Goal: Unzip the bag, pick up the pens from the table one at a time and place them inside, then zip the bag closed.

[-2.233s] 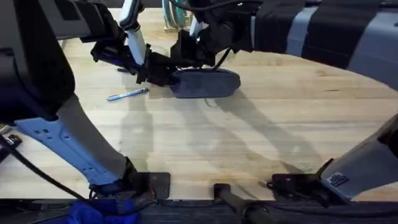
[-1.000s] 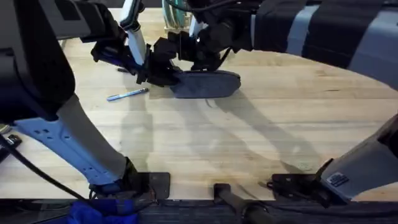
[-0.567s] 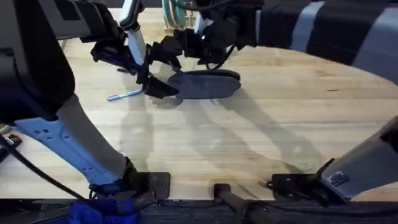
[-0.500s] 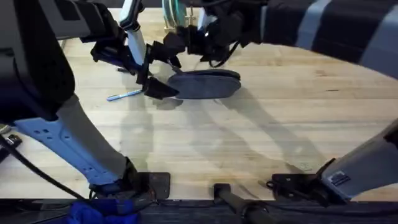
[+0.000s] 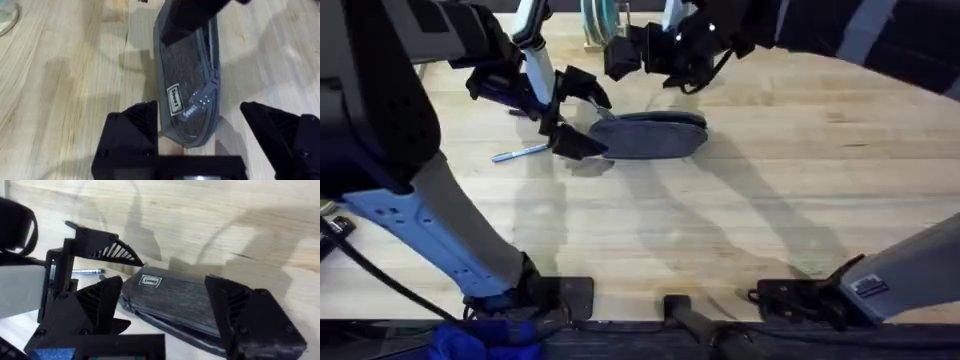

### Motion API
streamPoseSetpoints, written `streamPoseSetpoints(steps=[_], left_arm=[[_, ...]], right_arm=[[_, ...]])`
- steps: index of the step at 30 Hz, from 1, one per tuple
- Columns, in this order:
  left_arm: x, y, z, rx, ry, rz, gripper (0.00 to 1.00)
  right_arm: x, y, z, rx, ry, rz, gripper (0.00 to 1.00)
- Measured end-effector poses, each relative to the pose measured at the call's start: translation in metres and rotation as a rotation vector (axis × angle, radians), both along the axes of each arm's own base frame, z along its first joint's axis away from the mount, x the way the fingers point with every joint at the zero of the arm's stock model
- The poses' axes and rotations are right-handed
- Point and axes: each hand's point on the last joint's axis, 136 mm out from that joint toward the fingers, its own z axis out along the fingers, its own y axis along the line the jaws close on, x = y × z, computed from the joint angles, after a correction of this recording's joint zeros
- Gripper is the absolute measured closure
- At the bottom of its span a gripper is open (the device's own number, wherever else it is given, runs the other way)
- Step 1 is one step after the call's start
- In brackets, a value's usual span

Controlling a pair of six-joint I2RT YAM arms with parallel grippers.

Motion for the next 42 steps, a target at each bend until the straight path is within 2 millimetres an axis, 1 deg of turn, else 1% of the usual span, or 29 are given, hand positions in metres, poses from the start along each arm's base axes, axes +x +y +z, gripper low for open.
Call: streamPoseSetpoints(steps=[8, 13, 17, 23, 27, 31, 37, 42], left_arm=[[0.001, 0.001, 0.0, 0.001, -0.004, 0.004, 0.006], [-0.001, 0.014, 0.004, -0.007, 0.039, 0.048, 0.006], [0.002, 0.033, 0.015, -0.016, 0.074, 0.106, 0.006], [0.006, 0.057, 0.034, -0.027, 0.109, 0.179, 0.006], [0.006, 0.065, 0.049, -0.033, 0.139, 0.205, 0.006], [0.006, 0.069, 0.06, -0.021, 0.156, 0.203, 0.004], [0.001, 0.069, 0.076, -0.012, 0.203, 0.194, 0.004], [-0.003, 0.07, 0.076, 0.009, 0.252, 0.204, 0.004]], right_arm=[[0.01, -0.005, 0.015, 0.002, -0.035, 0.0, 0.006], [0.009, -0.013, 0.023, -0.034, -0.03, 0.015, 0.006], [0.009, -0.026, 0.028, -0.073, -0.015, 0.005, 0.006], [0.014, -0.048, 0.038, -0.105, -0.002, -0.032, 0.006], [0.016, -0.058, 0.045, -0.121, 0.001, -0.037, 0.006], [0.018, -0.06, 0.052, -0.125, -0.013, -0.029, 0.006], [0.008, -0.066, 0.046, -0.156, 0.031, -0.023, 0.006], [-0.003, -0.075, 0.04, -0.204, 0.071, -0.014, 0.006]])
